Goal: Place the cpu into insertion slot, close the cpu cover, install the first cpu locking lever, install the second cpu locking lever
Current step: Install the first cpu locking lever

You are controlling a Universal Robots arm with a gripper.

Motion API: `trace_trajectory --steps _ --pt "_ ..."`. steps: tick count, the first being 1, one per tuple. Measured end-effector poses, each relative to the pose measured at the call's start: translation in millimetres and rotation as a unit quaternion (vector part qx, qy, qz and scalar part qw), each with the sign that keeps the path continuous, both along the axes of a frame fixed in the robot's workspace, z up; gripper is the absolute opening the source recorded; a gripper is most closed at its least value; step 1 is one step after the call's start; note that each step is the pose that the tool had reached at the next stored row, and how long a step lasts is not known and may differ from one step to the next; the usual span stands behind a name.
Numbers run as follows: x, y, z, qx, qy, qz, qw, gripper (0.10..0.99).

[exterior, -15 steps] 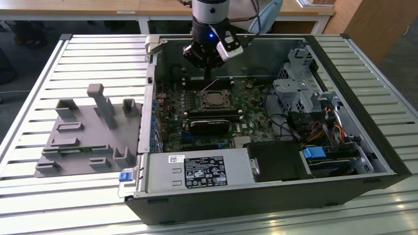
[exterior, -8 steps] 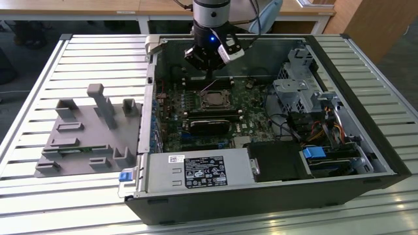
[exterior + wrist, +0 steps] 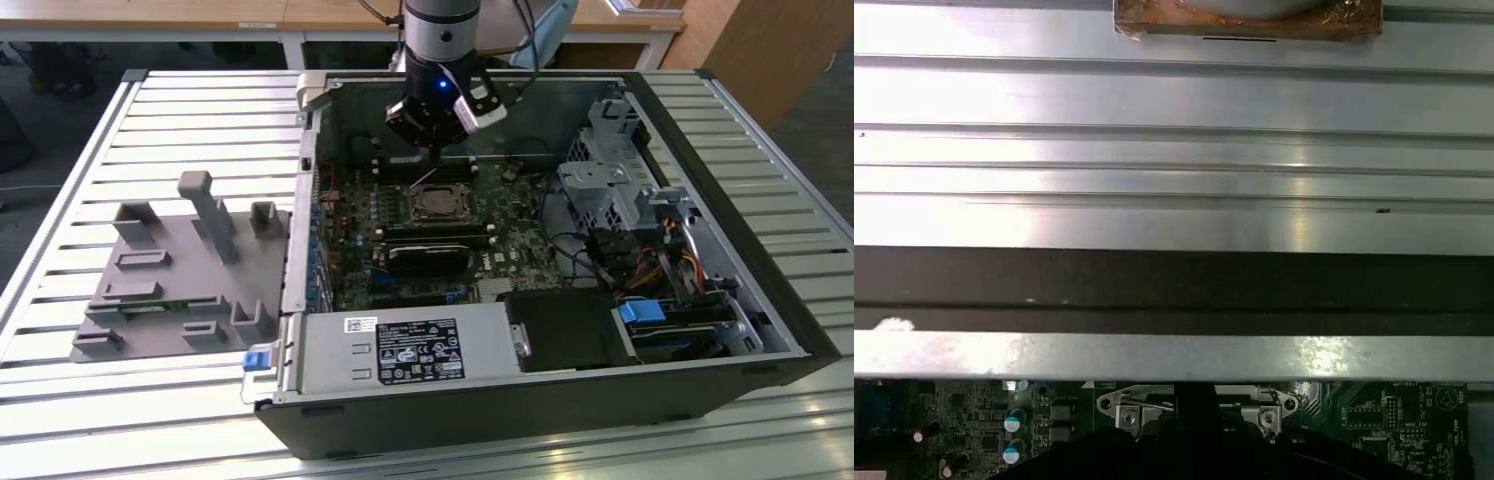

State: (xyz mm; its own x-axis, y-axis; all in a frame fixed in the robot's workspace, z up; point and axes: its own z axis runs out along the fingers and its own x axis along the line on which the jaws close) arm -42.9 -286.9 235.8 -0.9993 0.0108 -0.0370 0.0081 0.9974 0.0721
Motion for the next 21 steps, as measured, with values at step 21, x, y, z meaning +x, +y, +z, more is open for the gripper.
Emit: trace_trajectory --steps 21 --pt "18.4 2.2 -20.5 -0.0001 0.0003 0.0 1.0 0.106"
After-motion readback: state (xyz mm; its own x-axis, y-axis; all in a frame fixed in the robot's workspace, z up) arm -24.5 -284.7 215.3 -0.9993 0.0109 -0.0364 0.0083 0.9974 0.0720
